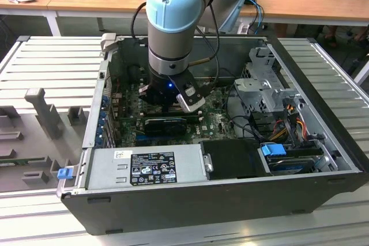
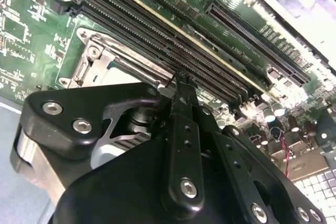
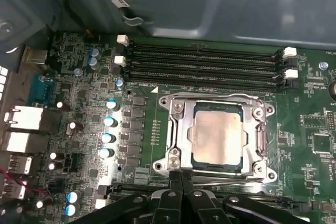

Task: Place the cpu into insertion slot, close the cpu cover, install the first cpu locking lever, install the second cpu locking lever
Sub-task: 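Install the second cpu locking lever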

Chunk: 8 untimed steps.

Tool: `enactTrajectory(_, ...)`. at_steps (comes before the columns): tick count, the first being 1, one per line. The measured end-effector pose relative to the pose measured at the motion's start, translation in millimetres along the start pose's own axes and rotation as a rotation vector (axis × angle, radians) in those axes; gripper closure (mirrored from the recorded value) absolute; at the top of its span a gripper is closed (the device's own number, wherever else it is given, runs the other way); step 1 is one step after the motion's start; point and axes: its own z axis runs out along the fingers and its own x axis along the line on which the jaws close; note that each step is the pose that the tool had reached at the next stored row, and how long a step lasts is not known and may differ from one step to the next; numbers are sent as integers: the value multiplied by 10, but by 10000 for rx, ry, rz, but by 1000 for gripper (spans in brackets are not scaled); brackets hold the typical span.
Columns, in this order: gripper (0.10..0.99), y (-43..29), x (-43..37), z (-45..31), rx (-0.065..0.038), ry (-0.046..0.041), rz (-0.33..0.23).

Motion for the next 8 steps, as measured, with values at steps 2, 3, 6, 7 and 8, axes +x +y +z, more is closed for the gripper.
enactTrajectory(2, 980, -24, 22, -5, -281, -18, -14)
enactTrajectory(3, 980, -35, 43, -5, -387, -27, -17)
enactTrajectory(6, 980, -72, 112, -6, -535, -41, -30)
enactTrajectory(7, 980, -84, 136, -7, -616, -47, -32)
enactTrajectory(8, 980, -92, 147, -7, -678, -52, -34)
